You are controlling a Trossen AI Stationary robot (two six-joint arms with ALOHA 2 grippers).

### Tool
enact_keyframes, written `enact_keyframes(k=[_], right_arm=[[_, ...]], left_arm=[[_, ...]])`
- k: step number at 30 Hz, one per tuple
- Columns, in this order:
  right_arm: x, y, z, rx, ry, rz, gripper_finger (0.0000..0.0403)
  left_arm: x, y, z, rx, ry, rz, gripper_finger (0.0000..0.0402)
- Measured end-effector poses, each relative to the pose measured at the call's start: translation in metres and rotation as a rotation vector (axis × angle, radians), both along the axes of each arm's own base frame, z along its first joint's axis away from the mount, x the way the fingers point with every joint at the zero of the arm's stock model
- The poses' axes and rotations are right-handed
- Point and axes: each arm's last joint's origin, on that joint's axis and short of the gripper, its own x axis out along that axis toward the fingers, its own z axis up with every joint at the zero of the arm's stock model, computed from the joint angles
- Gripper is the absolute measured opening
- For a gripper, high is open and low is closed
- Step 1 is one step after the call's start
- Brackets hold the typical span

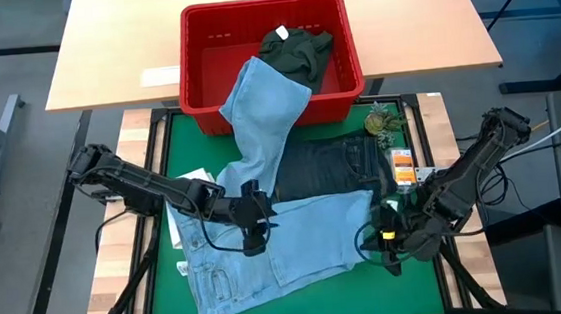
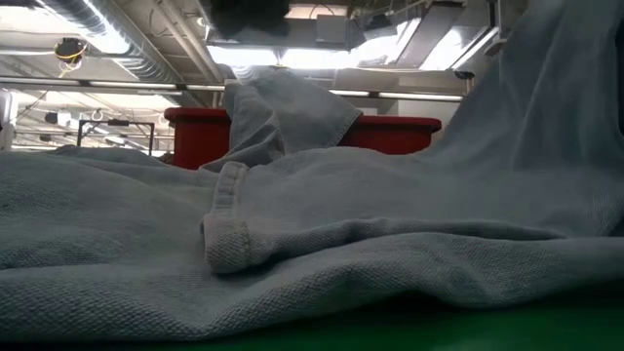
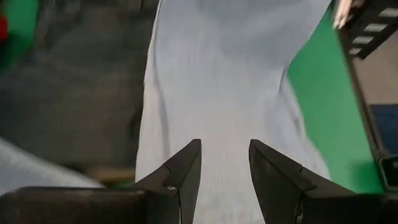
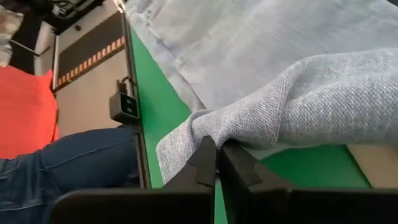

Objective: Fold Laundry from Bin
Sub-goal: Fold the light blue jeans

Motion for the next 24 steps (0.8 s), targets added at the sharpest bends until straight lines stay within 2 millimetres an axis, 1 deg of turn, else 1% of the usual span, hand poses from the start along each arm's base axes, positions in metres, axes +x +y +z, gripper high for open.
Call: enact_keyframes(k=[4, 8, 16, 19, 24], right_arm=[[0.011, -0.001, 0.000, -0.024, -0.049, 0.017, 0.0003], [0.028, -0.005, -0.001, -0.014, -0.096, 0.043, 0.0004], [0.063, -0.009, 0.002, 0.053, -0.279, 0.176, 0.0002], [0.077, -0.012, 0.000, 0.067, -0.336, 0.212, 0.0002], [0.099, -0.017, -0.012, 0.096, -0.396, 0.241, 0.0002]], left_arm=[[0.007, -0.002, 0.009, 0.052, -0.109, -0.071, 0.0131], [0.011, -0.004, 0.014, 0.092, -0.178, -0.113, 0.0131], [0.011, -0.004, 0.015, 0.089, -0.183, -0.114, 0.0131], [0.003, -0.003, 0.018, 0.097, -0.156, -0.120, 0.0131], [-0.022, 0.001, 0.035, 0.115, -0.114, -0.105, 0.0131]])
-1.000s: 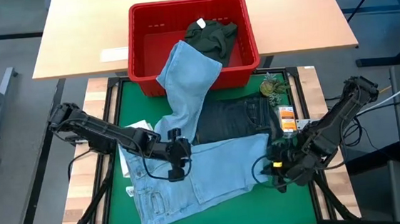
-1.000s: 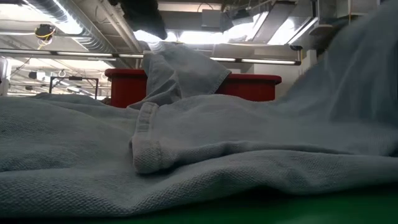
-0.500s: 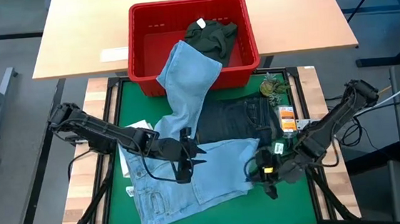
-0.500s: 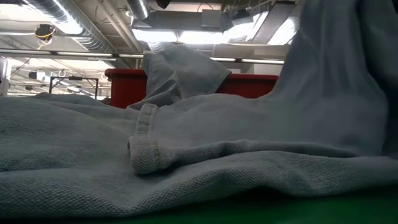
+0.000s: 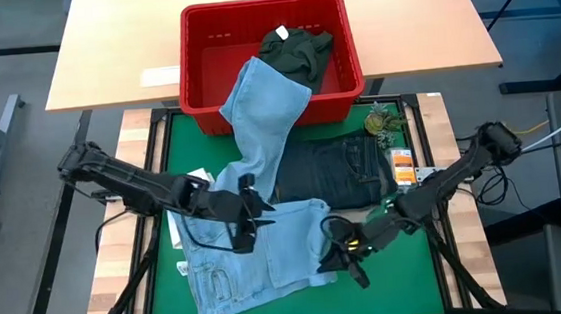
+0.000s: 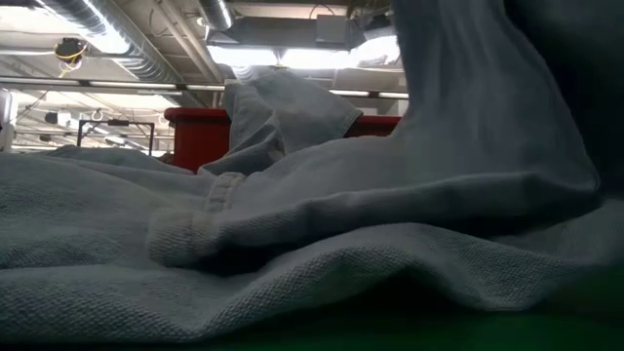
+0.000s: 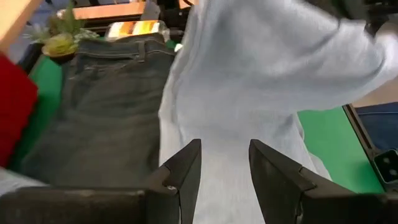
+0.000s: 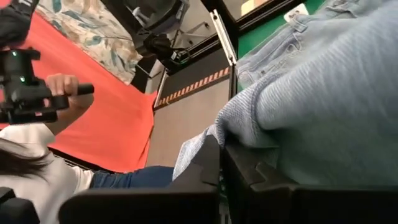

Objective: Fold Laundry from Bin
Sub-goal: Fold the light blue jeans

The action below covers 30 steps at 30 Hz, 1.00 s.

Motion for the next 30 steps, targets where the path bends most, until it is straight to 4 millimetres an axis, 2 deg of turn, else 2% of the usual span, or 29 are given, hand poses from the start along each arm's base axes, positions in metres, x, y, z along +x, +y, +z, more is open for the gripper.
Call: enact_keyframes(k=[4, 7, 17, 25, 30], right_arm=[[0.020, -0.004, -0.012, 0.014, -0.022, 0.029, 0.0002], [0.039, -0.003, -0.013, 0.009, -0.029, 0.064, 0.0002], [0.107, 0.016, -0.001, -0.071, -0.095, 0.222, 0.0002], [0.161, 0.014, -0.023, -0.088, -0.063, 0.249, 0.0003], [0.184, 0.007, -0.045, -0.078, -0.032, 0.247, 0.0003]], left_arm=[[-0.023, 0.000, 0.016, 0.009, -0.014, 0.007, 0.0130], [-0.036, -0.002, 0.022, -0.011, -0.003, 0.001, 0.0131], [-0.062, -0.021, 0.011, -0.075, 0.168, 0.006, 0.0130], [-0.075, -0.036, 0.010, -0.069, 0.214, -0.047, 0.0130], [-0.089, -0.038, 0.022, -0.115, 0.285, 0.012, 0.0130]])
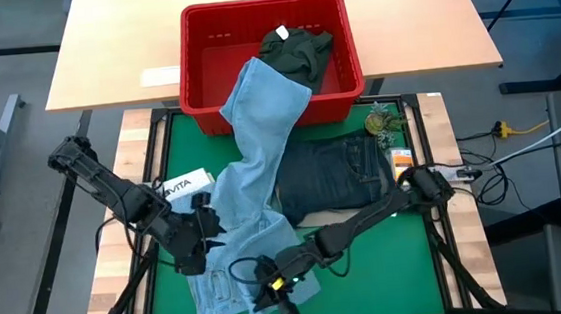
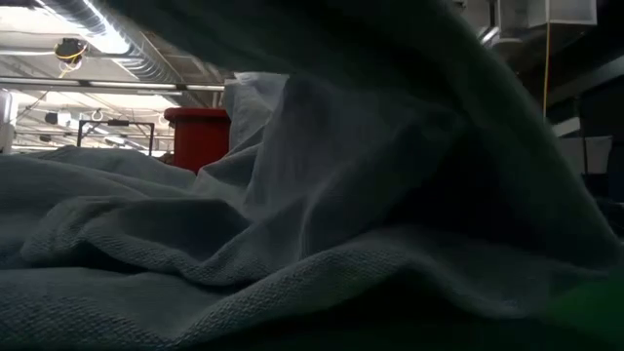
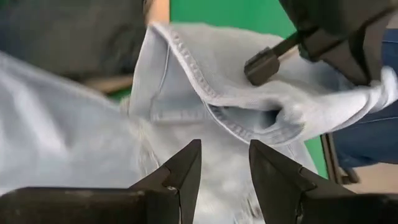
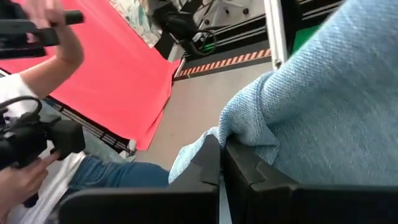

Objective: Fold Laundry from Bin
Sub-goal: Fold the light blue jeans

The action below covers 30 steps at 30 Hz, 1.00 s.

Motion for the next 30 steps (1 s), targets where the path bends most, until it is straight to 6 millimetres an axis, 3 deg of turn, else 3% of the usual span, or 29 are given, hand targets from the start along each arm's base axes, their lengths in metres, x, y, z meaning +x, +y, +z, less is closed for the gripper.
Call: enact_keyframes(k=[8, 20, 30], right_arm=[[0.028, -0.012, -0.015, 0.004, -0.028, -0.040, 0.0003], [0.063, -0.010, -0.007, 0.004, -0.138, -0.015, 0.0003], [0.073, -0.018, -0.041, -0.097, -0.109, -0.161, 0.0003]], left_arm=[[-0.015, -0.002, 0.015, -0.062, 0.056, 0.077, 0.0130], [-0.018, -0.008, 0.015, -0.077, 0.058, 0.064, 0.0130], [-0.018, -0.008, 0.015, -0.108, 0.062, 0.100, 0.0130]])
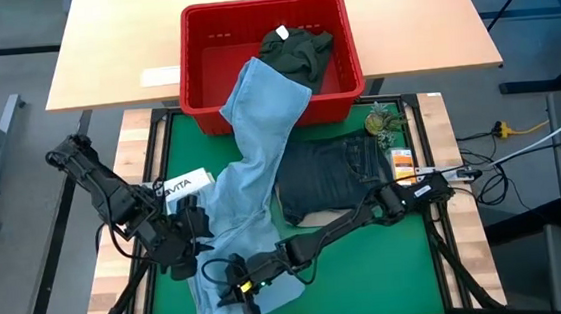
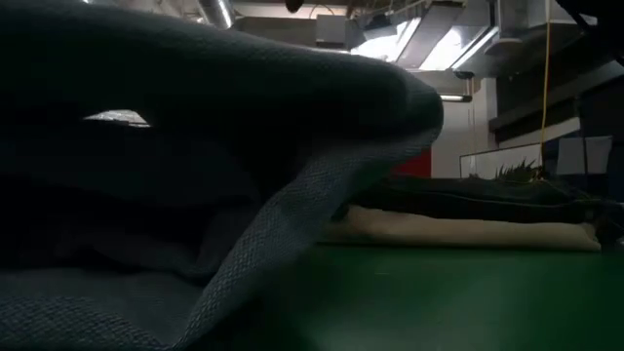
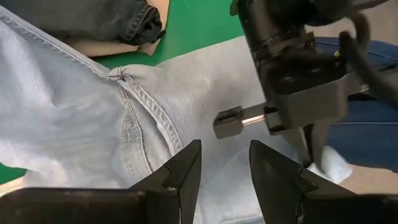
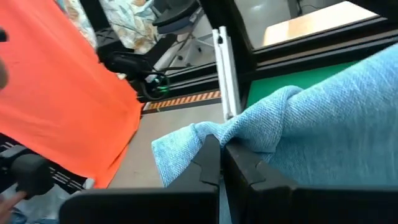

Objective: Fold Laundry from Bin
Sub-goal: Fold the light blue jeans

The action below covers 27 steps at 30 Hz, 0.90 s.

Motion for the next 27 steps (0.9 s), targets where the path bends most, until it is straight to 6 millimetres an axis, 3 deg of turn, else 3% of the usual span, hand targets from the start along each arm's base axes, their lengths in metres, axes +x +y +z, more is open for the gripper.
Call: enact_keyframes(k=[9, 13, 20, 27], right_arm=[[0.001, -0.002, 0.002, -0.003, -0.021, -0.041, 0.0018], [0.000, 0.001, 0.001, 0.016, -0.014, 0.051, 0.0062], [0.000, 0.001, 0.002, 0.011, -0.022, 0.033, 0.0156], [0.001, -0.018, 0.008, 0.036, -0.021, 0.099, 0.0205]], left_arm=[[0.000, 0.000, 0.000, -0.068, 0.010, 0.095, 0.0130], [0.000, 0.000, 0.000, -0.100, 0.020, 0.125, 0.0130], [0.005, -0.005, -0.006, -0.123, 0.053, 0.162, 0.0130], [0.010, -0.016, -0.018, -0.253, 0.194, 0.271, 0.0130]])
